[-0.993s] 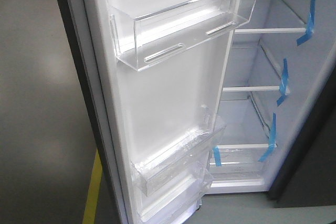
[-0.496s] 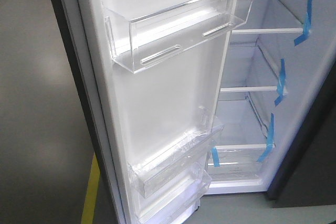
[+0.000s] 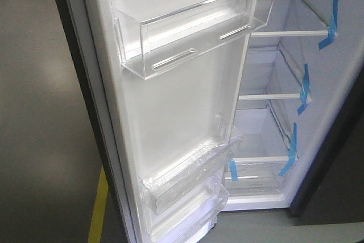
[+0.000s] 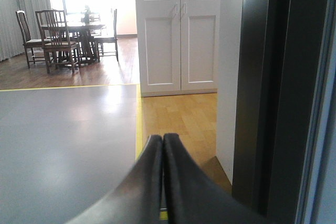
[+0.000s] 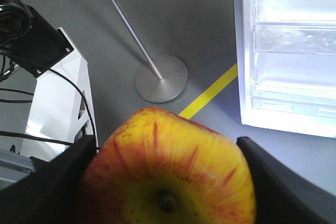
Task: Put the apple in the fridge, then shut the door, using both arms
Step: 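Approach closer to the fridge door bins, then move the right gripper with the apple over the top door bin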
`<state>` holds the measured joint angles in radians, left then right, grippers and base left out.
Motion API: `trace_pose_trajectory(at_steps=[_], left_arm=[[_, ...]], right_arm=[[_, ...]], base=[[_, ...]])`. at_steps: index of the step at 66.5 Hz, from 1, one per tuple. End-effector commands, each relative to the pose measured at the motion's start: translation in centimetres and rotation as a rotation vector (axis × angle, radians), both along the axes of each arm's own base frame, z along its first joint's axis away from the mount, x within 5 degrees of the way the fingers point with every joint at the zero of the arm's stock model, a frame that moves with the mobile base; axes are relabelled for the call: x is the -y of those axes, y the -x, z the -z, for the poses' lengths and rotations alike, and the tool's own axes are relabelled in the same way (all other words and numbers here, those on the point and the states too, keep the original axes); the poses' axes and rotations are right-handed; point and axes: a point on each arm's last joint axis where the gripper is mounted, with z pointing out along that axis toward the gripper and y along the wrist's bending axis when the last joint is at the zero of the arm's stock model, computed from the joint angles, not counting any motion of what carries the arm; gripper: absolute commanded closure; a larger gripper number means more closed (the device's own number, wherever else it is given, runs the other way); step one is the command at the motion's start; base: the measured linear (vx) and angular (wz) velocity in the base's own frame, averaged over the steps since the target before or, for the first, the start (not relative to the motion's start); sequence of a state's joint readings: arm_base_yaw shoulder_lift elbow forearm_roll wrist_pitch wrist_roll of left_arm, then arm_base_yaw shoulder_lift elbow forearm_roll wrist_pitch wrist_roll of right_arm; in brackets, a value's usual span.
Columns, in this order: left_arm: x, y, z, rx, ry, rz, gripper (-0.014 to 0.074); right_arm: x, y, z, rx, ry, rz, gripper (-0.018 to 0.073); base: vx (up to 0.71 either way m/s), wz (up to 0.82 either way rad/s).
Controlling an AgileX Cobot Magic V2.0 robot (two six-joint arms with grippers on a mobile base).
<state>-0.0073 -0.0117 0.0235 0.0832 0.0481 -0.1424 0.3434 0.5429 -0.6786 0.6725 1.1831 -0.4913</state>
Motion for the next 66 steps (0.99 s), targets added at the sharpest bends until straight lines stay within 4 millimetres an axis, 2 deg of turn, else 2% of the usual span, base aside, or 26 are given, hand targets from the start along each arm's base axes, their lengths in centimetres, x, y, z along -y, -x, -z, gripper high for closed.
trace_pose_trajectory(at_steps=[1,13,31,48,66], left_arm=[[0.1,0.3,-1.4,0.11,0.01,0.009,0.0603],[0.1,0.3,-1.4,0.11,0.01,0.009,0.0603],[0.1,0.3,-1.4,0.11,0.01,0.009,0.0603],[0.1,0.3,-1.4,0.11,0.01,0.009,0.0603],[0.1,0.3,-1.4,0.11,0.01,0.009,0.0603]], right_arm=[[-0.3,-0.2,-1.2,0.039,-0.064,0.007,0.0368],[0.0,-1.9,-1.9,0.154,-0.053,0.108,0.0368],[-0.1,-7.8,-4.6,0.14,0.128,0.277,0.0366],[-2.0,-13.4,-10.0,0.235,0.093,0.29,0.0366],[-4.0,-18.7,-16.9,0.382,0.007,0.299,0.0363]], base=[[0.0,0.0],[0.0,0.0],[0.0,0.0],[0.0,0.0],[0.0,0.0]])
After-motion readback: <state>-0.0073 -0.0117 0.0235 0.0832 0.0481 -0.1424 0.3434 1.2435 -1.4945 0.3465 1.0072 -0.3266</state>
